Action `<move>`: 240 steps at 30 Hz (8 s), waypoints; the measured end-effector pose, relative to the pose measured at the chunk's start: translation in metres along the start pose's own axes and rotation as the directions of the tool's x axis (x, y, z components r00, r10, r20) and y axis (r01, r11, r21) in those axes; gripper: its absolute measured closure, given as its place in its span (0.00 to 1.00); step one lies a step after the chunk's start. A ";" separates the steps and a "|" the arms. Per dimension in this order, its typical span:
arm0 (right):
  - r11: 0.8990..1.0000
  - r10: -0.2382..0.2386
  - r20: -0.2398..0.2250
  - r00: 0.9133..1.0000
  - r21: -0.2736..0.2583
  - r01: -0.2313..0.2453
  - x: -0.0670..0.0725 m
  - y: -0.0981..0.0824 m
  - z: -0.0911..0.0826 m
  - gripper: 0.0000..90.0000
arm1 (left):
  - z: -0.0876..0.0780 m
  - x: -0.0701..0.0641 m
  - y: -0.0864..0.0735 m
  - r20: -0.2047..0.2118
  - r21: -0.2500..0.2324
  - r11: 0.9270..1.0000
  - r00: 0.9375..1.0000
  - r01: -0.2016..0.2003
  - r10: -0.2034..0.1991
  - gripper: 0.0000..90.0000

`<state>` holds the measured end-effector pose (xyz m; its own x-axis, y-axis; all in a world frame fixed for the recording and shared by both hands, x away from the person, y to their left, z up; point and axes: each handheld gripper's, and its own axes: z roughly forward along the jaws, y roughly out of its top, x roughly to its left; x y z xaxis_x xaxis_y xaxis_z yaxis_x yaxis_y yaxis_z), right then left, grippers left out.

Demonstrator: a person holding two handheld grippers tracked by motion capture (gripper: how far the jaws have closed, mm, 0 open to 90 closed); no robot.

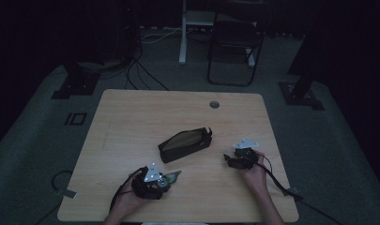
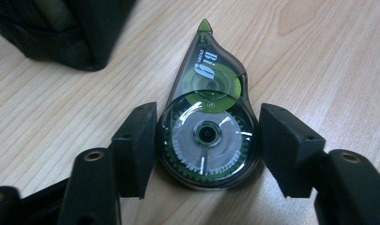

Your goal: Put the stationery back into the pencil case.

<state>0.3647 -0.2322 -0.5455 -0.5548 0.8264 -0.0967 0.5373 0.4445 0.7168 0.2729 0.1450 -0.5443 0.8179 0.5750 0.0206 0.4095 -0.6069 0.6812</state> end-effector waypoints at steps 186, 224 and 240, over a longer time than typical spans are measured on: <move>0.996 0.090 -0.052 0.995 -0.011 -0.091 -0.023 -0.011 0.007 0.14 | -0.085 0.059 0.097 -0.031 -0.205 0.972 0.994 -0.113 0.108 0.46; 0.996 0.085 -0.057 0.995 -0.011 -0.086 -0.024 -0.010 0.008 0.14 | -0.063 0.064 0.119 -0.012 -0.205 0.972 0.994 -0.113 0.113 0.46; 0.996 0.085 -0.057 0.995 -0.011 -0.086 -0.024 -0.010 0.008 0.14 | -0.054 0.065 0.123 -0.026 -0.206 0.972 0.993 -0.114 0.111 0.46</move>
<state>0.3774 -0.2540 -0.5558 -0.5424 0.8401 0.0041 0.5759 0.3682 0.7299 0.3539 0.1377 -0.4197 0.8474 0.5184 0.1151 0.2218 -0.5424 0.8103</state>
